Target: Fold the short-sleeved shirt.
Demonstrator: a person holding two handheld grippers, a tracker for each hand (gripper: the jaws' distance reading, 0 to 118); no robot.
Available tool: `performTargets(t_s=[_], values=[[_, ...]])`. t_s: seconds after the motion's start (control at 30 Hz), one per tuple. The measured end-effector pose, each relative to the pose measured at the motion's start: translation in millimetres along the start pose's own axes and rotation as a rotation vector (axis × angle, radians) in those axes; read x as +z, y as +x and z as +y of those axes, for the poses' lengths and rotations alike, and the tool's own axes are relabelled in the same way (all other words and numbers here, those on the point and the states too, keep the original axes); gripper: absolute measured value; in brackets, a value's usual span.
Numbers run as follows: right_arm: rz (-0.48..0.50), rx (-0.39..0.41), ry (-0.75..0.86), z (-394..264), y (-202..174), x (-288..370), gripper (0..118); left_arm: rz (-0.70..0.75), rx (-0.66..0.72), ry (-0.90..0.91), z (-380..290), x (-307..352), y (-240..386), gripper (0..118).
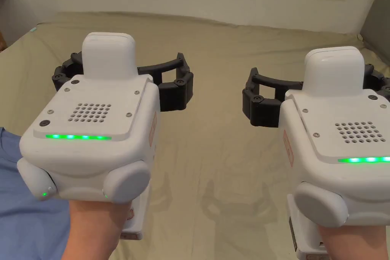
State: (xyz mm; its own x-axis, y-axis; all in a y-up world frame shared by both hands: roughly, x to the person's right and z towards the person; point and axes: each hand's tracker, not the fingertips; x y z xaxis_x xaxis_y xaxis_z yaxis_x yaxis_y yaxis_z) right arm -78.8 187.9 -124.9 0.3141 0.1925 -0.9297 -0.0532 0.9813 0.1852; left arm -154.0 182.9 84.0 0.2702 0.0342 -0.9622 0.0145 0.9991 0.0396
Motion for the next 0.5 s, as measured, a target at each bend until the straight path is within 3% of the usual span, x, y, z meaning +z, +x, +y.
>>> performTargets(t_s=[0.1, 0.17, 0.27, 0.4, 0.43, 0.47, 0.5], values=[[0.01, 0.041, 0.006, 1.0, -0.9, -0.4, 118, -0.028, 0.018, -0.028, -0.5, -3.9, -3.6, 117], [0.038, 0.17, 0.016, 0.4, -4.1, -2.6, 118, -0.04, -0.003, -0.027, 0.4, -5.9, -5.8, 117], [0.03, 0.497, 0.071, -5.6, -14.2, -2.4, 118, 0.032, -0.445, 0.082, -9.7, -6.3, 6.7, 117], [-0.127, 1.203, 0.331, -48.8, -34.3, 1.0, 118, 0.282, -1.477, 0.383, -75.3, -15.4, 24.3, 117], [-0.184, 1.318, 0.383, -59.4, -36.6, -2.2, 118, 0.332, -1.662, 0.453, -89.2, -20.4, 21.3, 117], [-0.21, 1.355, 0.404, -65.0, -38.3, -5.0, 118, 0.34, -1.675, 0.484, -95.0, -22.8, 16.5, 117], [-0.179, 1.272, 0.365, -62.6, -39.7, -5.4, 118, 0.31, -1.547, 0.437, -86.4, -17.5, 21.5, 117]])
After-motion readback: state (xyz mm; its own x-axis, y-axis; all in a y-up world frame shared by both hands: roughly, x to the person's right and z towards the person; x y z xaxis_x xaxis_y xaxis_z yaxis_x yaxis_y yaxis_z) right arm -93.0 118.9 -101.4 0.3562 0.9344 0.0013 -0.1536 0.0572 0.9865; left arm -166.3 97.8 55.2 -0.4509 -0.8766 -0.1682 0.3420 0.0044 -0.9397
